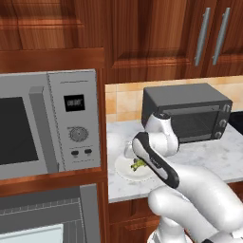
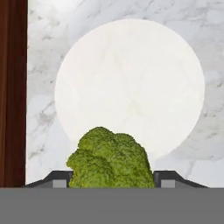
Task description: Place the broccoli on the bottom rack of the oven.
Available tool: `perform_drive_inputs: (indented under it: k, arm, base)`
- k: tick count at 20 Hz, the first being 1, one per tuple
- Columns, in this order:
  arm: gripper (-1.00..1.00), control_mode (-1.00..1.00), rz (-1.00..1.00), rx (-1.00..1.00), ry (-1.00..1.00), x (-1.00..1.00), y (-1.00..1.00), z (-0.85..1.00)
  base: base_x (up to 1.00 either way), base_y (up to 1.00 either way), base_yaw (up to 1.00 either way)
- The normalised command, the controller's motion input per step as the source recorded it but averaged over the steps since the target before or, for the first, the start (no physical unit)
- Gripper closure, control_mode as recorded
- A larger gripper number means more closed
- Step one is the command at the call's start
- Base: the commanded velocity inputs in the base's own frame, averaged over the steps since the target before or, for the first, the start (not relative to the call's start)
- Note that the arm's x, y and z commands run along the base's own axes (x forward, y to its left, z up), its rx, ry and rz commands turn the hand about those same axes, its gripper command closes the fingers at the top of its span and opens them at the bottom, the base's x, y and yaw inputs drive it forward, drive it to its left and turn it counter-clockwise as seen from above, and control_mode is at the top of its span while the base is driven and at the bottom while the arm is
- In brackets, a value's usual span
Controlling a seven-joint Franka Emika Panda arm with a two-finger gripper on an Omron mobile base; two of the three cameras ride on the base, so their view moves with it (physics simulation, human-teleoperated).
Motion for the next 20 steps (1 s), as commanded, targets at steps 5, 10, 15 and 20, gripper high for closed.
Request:
perform_drive_inputs:
  k: [5, 10, 15, 20]
  arm:
    - [1.0, -1.0, 0.0, 0.09, -0.08, -0.99, 0.03, 0.46]
    - [1.0, -1.0, 0.0, 0.01, 0.0, -1.0, 0.35, 0.38]
    - [1.0, -1.0, 0.0, 0.0, -0.03, -0.94, 0.88, 0.01]
    - [1.0, -1.0, 0.01, -0.06, -0.03, -0.81, 1.0, -0.39]
  base:
    - [0.0, 0.0, 0.0]
    - [0.0, 0.0, 0.0]
    - [0.0, 0.0, 0.0]
    - [0.0, 0.0, 0.0]
